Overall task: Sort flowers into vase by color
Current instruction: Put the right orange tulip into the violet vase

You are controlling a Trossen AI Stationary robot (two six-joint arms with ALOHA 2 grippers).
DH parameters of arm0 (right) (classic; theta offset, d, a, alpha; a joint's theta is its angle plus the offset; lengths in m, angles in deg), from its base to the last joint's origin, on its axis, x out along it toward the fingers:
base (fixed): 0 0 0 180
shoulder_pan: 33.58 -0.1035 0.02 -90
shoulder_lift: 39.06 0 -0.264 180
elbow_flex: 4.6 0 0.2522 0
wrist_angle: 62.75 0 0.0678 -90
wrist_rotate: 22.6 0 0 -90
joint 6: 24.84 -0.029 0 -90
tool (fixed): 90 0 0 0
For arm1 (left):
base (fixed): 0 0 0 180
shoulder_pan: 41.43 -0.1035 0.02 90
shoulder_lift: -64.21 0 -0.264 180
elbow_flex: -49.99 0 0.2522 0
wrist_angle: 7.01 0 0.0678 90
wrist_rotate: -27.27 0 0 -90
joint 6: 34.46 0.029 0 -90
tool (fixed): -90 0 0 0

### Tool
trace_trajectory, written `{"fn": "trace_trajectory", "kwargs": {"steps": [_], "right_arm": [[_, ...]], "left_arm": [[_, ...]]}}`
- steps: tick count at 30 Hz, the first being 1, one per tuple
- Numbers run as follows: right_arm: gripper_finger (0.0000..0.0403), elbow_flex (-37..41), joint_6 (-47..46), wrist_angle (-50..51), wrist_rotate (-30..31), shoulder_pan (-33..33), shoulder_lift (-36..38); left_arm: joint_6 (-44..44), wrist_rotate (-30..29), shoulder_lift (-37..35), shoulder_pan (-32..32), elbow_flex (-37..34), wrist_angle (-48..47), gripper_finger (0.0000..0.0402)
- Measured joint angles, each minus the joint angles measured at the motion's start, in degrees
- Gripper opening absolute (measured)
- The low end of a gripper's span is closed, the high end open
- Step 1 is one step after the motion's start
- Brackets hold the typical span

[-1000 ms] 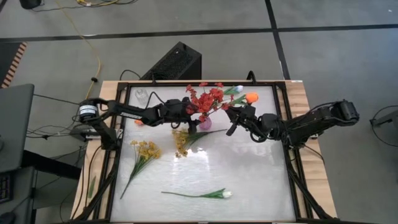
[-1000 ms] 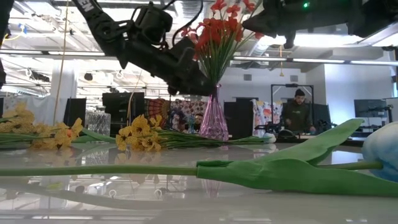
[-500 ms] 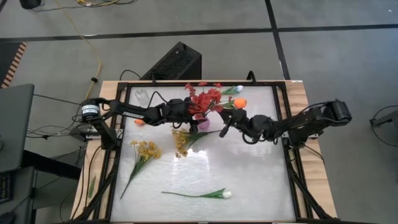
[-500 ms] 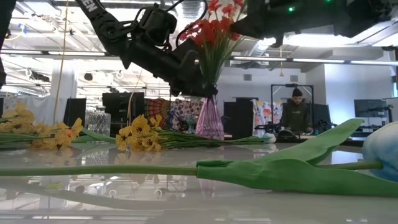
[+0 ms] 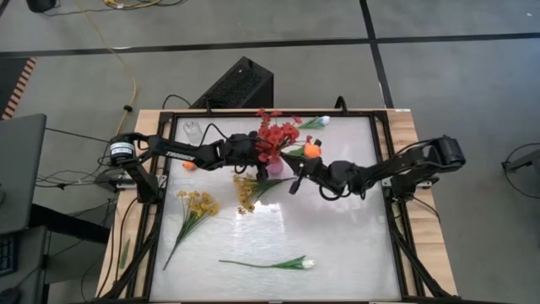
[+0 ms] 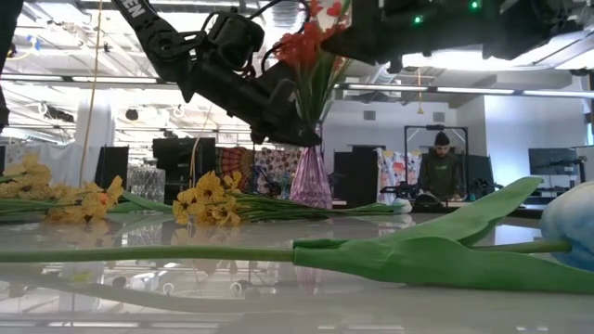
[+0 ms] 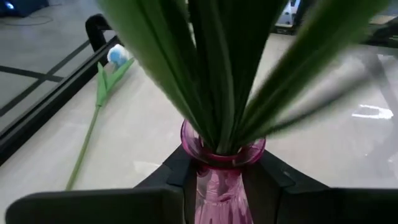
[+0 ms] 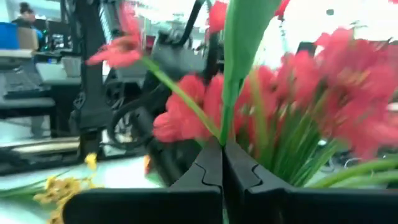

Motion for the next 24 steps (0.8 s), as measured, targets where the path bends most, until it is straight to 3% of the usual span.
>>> {"fn": "trace_trajectory", "kwargs": {"steps": [8,14,24], "right_arm": [[0.0019,0.15,-0.05,5.60,2.43,-0.02,1.27],[0.0019,0.27,7.99,6.78,8.91,-0.81,6.97],[0.0019,0.33,6.62,17.41,6.91,0.13,11.70]], "left_arm": [[-0.53,-0.70,0.00,0.00,0.00,-0.24,0.0089],[-0.60,-0.39,0.00,0.07,0.00,-0.63,0.0091],[-0.62,-0.30,0.00,0.11,-0.04,-0.72,0.0092]]}}
